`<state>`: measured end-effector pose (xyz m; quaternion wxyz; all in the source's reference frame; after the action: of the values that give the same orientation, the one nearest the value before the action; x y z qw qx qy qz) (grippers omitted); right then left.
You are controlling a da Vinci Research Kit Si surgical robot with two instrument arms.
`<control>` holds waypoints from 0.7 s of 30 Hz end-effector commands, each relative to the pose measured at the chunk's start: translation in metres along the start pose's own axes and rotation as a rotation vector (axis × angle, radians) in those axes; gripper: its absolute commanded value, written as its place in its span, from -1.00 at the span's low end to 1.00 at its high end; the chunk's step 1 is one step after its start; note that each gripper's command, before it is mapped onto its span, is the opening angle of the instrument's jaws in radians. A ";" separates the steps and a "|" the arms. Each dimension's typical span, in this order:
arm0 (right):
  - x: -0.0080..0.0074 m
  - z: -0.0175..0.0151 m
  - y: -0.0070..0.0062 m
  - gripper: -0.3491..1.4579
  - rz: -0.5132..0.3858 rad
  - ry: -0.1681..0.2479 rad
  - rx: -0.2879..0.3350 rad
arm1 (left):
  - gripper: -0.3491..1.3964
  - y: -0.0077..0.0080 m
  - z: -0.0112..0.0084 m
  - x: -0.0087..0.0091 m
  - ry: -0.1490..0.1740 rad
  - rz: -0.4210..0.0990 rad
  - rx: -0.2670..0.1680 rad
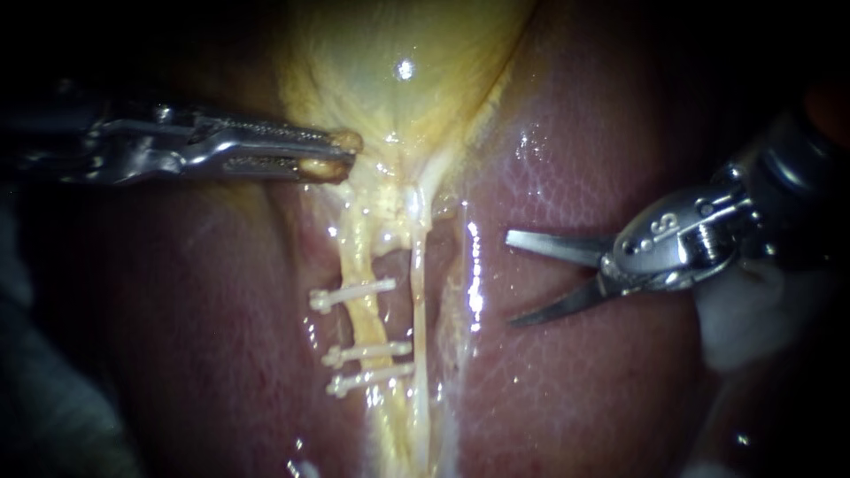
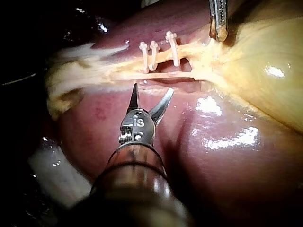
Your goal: Go to the cutting position left tube
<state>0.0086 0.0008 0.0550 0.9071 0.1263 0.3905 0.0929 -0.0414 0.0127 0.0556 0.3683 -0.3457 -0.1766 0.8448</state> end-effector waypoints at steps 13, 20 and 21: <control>0.0002 0.0003 0.0000 0.99 0.002 0.010 0.015 | -1.00 -0.0007 -0.0067 0.0005 -0.001 -0.001 0.006; 0.0011 0.0030 -0.0009 0.99 0.018 0.083 0.092 | -1.00 -0.0006 -0.0065 0.0006 -0.004 -0.002 0.008; 0.0012 0.0036 -0.0011 0.99 0.028 0.090 0.101 | -1.00 -0.0006 -0.0065 0.0006 -0.004 -0.002 0.008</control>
<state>0.0128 -0.0008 0.0564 0.8753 0.1789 0.4400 0.0911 -0.0367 0.0138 0.0510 0.3698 -0.3429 -0.1741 0.8458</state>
